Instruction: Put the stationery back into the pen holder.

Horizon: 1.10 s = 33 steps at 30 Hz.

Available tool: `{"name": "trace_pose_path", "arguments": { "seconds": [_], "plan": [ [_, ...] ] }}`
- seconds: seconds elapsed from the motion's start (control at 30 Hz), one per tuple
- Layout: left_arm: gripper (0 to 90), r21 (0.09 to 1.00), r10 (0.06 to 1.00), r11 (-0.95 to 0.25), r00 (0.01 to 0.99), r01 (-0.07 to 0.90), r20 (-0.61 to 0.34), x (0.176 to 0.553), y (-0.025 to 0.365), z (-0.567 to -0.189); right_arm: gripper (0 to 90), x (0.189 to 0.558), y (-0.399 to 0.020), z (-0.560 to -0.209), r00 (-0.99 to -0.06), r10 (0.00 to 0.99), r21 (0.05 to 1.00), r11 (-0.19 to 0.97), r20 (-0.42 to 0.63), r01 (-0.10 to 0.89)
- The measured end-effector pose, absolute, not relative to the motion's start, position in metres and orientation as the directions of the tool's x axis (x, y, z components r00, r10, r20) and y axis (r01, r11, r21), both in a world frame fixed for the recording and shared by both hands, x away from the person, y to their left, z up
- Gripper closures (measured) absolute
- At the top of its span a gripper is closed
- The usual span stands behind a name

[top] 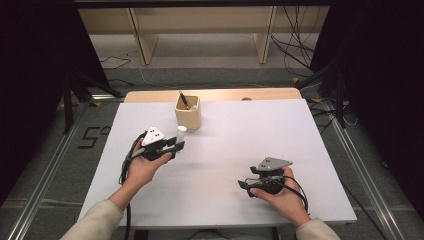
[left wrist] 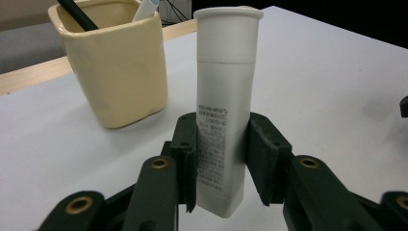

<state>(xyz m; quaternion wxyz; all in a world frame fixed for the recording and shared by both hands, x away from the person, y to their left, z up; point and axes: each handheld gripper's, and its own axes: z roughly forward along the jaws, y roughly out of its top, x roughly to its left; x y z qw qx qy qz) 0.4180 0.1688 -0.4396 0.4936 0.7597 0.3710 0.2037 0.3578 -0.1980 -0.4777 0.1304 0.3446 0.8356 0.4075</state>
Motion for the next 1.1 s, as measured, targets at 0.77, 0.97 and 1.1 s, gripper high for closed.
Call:
{"name": "trace_pose_path", "arguments": {
  "seconds": [0.77, 0.97, 1.1],
  "plan": [
    [66.7, 0.905, 0.774, -0.238, 0.632, 0.354, -0.043, 0.426, 0.168, -0.435, 31.1, 0.357, -0.202, -0.481, -0.727, 0.684, 0.765, 0.434, 0.064, 0.476],
    [66.7, 0.906, 0.776, -0.238, 0.629, 0.351, -0.041, 0.430, 0.165, -0.431, 32.0, 0.357, -0.202, -0.481, -0.726, 0.684, 0.762, 0.437, 0.062, 0.477],
    [66.7, 0.907, 0.778, -0.236, 0.627, 0.350, -0.039, 0.432, 0.164, -0.429, 32.0, 0.357, -0.204, -0.482, -0.725, 0.686, 0.759, 0.438, 0.065, 0.482]
  ]
}}
